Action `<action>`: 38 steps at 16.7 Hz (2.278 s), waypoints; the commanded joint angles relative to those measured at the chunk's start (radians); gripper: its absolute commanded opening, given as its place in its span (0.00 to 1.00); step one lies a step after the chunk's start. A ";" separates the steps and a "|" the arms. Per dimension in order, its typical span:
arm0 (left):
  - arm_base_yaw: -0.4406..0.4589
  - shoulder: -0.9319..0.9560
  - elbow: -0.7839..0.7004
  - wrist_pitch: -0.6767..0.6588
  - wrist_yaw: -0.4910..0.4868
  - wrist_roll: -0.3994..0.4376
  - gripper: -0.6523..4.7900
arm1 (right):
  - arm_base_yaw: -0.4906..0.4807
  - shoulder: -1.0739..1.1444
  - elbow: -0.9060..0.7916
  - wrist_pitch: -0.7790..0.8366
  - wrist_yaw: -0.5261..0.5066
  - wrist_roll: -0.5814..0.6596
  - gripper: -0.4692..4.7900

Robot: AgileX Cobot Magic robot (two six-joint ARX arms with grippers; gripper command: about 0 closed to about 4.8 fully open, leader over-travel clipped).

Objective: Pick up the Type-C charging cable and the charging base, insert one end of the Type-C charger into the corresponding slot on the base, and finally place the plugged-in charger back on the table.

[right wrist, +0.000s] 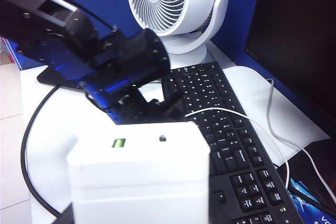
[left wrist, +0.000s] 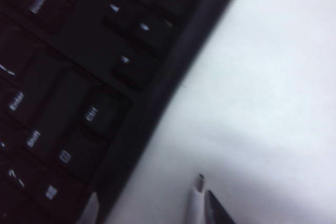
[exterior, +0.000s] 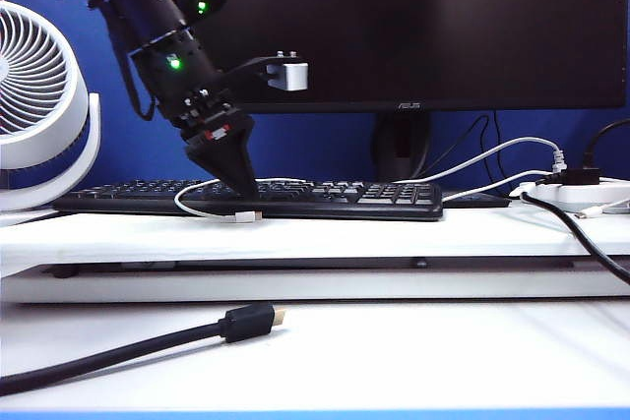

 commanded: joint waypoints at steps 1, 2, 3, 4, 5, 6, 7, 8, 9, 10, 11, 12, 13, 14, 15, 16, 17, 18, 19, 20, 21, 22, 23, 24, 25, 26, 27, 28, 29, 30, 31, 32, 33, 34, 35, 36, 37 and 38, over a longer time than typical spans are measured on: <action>-0.001 0.002 0.010 -0.091 0.043 0.004 0.61 | 0.002 -0.008 0.004 0.024 -0.011 0.003 0.09; -0.001 0.002 0.010 -0.111 0.059 0.004 0.61 | 0.002 -0.008 0.004 0.024 -0.011 0.003 0.09; -0.001 0.003 0.010 -0.121 0.061 0.008 0.61 | 0.002 -0.008 0.004 0.024 -0.011 0.003 0.09; -0.001 0.003 0.010 -0.119 0.061 0.012 0.61 | 0.002 -0.008 0.004 0.024 -0.011 0.003 0.09; -0.001 0.005 0.010 -0.116 0.061 0.011 0.61 | 0.002 -0.008 0.004 0.024 -0.011 0.003 0.09; -0.001 0.010 0.010 -0.113 0.060 0.011 0.61 | 0.002 -0.008 0.004 0.024 -0.011 0.003 0.09; -0.001 0.017 0.010 -0.112 0.060 0.011 0.61 | 0.002 -0.008 0.004 0.024 -0.011 0.003 0.09; -0.001 0.026 0.009 -0.114 0.059 0.011 0.61 | 0.002 -0.008 0.004 0.024 -0.011 0.004 0.09; -0.001 0.033 0.009 -0.113 0.059 0.011 0.59 | 0.002 -0.008 0.004 0.024 -0.011 0.004 0.09; -0.001 0.051 0.010 -0.113 0.059 0.011 0.56 | 0.002 -0.008 0.004 0.024 -0.011 0.004 0.09; -0.001 0.061 0.010 -0.113 0.051 0.011 0.56 | 0.002 -0.008 0.004 0.024 -0.011 0.004 0.09; -0.001 0.068 0.010 -0.114 0.043 0.010 0.56 | 0.002 -0.008 0.004 0.024 -0.011 0.004 0.09; -0.001 0.072 0.009 -0.114 0.039 0.010 0.55 | 0.002 -0.008 0.004 0.024 -0.011 0.004 0.09; -0.001 0.073 0.009 -0.114 0.037 0.011 0.54 | 0.002 -0.008 0.004 0.024 -0.011 0.004 0.09; -0.001 0.073 0.010 -0.114 0.037 0.011 0.38 | 0.002 -0.008 0.004 0.024 -0.011 0.004 0.09; -0.001 0.073 0.010 -0.123 0.035 0.010 0.31 | 0.002 -0.008 0.004 0.024 -0.011 0.004 0.09; -0.001 0.073 0.010 -0.127 0.021 0.010 0.31 | 0.002 -0.008 0.004 0.024 -0.011 0.004 0.09; -0.001 0.072 0.010 -0.133 0.021 0.010 0.35 | 0.002 -0.008 0.004 0.024 -0.011 0.004 0.09; -0.001 0.072 0.010 -0.133 0.016 0.010 0.36 | 0.002 -0.008 0.004 0.024 -0.011 0.004 0.09; -0.001 0.072 0.011 -0.133 0.006 0.011 0.38 | 0.002 -0.008 0.004 0.024 -0.011 0.004 0.09; -0.001 0.071 0.011 -0.133 0.003 0.011 0.44 | 0.002 -0.008 0.004 0.024 -0.011 0.004 0.09; -0.001 0.071 0.011 -0.134 0.003 0.010 0.48 | 0.002 -0.008 0.004 0.024 -0.011 0.004 0.09; -0.001 0.071 0.011 -0.135 -0.010 0.010 0.48 | 0.002 -0.008 0.004 0.024 -0.011 0.004 0.09; -0.001 0.071 0.011 -0.138 -0.036 0.010 0.48 | 0.002 -0.008 0.004 0.024 -0.011 0.004 0.09; -0.001 0.071 0.011 -0.142 -0.040 0.010 0.48 | 0.002 -0.008 0.004 0.024 -0.011 0.004 0.09; -0.001 0.071 0.011 -0.147 -0.041 0.011 0.48 | 0.002 -0.008 0.004 0.024 -0.011 0.004 0.09; -0.001 0.071 0.011 -0.153 -0.041 0.011 0.48 | 0.002 -0.008 0.004 0.024 -0.011 0.004 0.09; -0.001 0.071 0.011 -0.160 -0.040 0.011 0.48 | 0.002 -0.008 0.004 0.024 -0.011 0.004 0.09; -0.001 0.071 0.011 -0.174 -0.040 0.011 0.48 | 0.002 -0.008 0.004 0.024 -0.011 0.004 0.09; -0.001 0.071 0.011 -0.180 -0.040 0.011 0.47 | 0.002 -0.008 0.004 0.024 -0.011 0.004 0.09; -0.001 0.071 0.011 -0.187 -0.040 0.011 0.47 | 0.002 -0.008 0.004 0.024 -0.011 0.004 0.09; -0.001 0.071 0.011 -0.190 -0.040 0.011 0.47 | 0.002 -0.008 0.004 0.024 -0.011 0.004 0.09; 0.000 0.071 0.011 -0.190 -0.040 0.011 0.46 | 0.002 -0.008 0.004 0.024 -0.011 0.004 0.09; 0.000 0.071 0.011 -0.190 -0.040 0.011 0.46 | 0.002 -0.008 0.004 0.024 -0.011 0.004 0.09; 0.000 0.071 0.011 -0.190 -0.037 0.011 0.46 | 0.002 -0.008 0.004 0.024 -0.011 0.004 0.09; 0.000 0.071 0.011 -0.190 -0.037 0.011 0.45 | 0.002 -0.008 0.004 0.024 -0.011 0.004 0.09; 0.000 0.071 0.011 -0.189 -0.037 0.011 0.36 | 0.002 -0.008 0.004 0.024 -0.011 0.004 0.09; 0.000 0.071 0.011 -0.189 -0.037 0.011 0.26 | 0.002 -0.008 0.004 0.024 -0.011 0.004 0.09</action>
